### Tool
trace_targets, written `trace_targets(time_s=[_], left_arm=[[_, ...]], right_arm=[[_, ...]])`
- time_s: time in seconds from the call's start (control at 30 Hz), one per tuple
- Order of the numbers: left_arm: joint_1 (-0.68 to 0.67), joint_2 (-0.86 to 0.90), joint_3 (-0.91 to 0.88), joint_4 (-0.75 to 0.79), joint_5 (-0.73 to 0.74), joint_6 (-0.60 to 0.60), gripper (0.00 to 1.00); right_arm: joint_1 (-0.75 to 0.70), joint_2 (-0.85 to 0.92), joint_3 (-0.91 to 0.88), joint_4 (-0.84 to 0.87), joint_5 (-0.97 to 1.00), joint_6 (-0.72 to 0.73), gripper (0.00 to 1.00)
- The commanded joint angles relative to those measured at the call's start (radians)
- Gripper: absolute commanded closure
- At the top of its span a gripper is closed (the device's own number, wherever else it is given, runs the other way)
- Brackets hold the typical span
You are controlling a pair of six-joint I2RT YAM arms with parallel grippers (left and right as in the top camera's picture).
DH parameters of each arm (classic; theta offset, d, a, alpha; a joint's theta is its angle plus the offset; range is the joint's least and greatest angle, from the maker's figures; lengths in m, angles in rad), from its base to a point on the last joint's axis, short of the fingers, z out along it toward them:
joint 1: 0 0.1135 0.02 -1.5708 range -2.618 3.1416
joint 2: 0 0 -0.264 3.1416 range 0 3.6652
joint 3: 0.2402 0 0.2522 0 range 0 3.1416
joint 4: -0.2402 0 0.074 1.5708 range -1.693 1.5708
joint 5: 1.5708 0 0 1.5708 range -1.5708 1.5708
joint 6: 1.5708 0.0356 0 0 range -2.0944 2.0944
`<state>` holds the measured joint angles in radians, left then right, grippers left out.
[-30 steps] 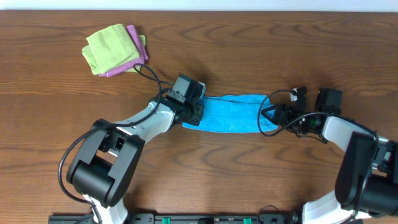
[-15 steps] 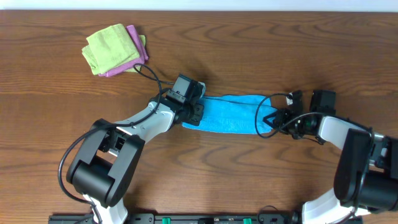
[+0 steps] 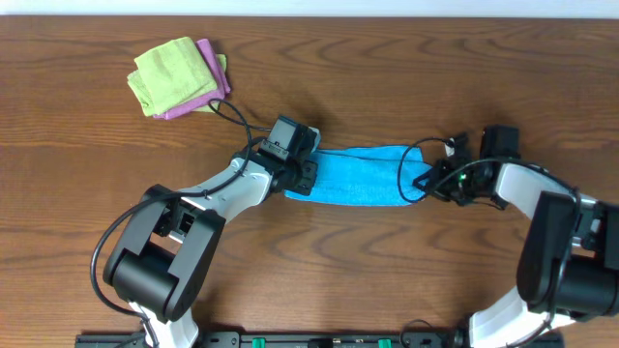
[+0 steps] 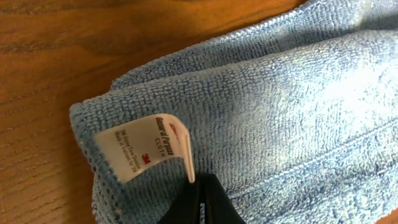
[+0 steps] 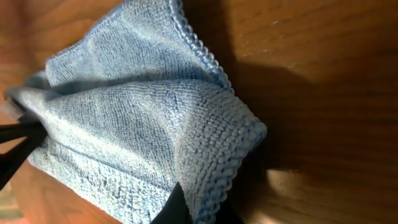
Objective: Fold the cloth
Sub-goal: 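Fold the strip's right end leftward toward the left gripper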
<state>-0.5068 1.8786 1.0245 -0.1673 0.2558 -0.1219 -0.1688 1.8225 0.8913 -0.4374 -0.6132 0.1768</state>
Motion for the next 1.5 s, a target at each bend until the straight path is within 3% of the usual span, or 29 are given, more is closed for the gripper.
trace_targets(time_s=[0.0,0.6,1.47], left_arm=[[0.002,0.027,0.013,-0.003,-0.012,0.021,0.94],[0.003,0.027,0.013,-0.004,-0.047,0.021,0.94],[0.003,0.027,0.013,-0.004,-0.045,0.017,0.94]], right_arm=[[0.040,0.012,0.069,-0.029,0.063,-0.018,0.99],[0.280,0.011,0.307,-0.186,0.090,-0.013,0.98],[0.503,0.010,0.318,-0.198,0.139,0.016,0.98]])
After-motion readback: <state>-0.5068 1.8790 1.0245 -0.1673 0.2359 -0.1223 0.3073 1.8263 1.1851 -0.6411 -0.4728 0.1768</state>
